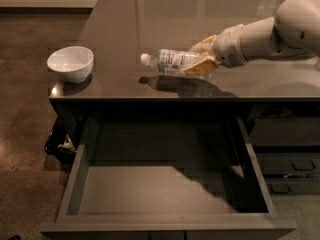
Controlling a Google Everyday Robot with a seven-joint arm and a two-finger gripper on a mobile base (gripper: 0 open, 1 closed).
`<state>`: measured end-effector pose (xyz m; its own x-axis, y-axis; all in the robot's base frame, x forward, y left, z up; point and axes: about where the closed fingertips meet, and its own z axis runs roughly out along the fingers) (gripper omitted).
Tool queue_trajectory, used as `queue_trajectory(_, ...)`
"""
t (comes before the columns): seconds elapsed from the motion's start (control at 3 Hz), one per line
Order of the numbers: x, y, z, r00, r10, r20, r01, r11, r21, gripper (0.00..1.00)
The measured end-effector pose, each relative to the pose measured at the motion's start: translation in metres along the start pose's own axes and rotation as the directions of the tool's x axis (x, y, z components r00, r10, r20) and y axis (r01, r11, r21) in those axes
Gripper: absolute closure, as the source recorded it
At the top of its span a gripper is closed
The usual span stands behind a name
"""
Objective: Pick blue plastic bottle from top drawer and place on counter
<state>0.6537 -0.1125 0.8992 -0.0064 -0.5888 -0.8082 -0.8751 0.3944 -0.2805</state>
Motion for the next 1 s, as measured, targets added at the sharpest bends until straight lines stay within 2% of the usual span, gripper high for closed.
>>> queue_trajectory(0.33,0.0,0.0,0.0,1.0,0.0,0.0,0.0,1.0,0.0,0.12)
queue_trajectory(0.67,0.0,0.0,0.0,1.0,0.0,0.0,0.0,1.0,0.0,0.0)
queue_trajectory(1.0,0.0,0.0,0.0001,1.0,0.0,0.0,0.0,1.0,0.0,0.0)
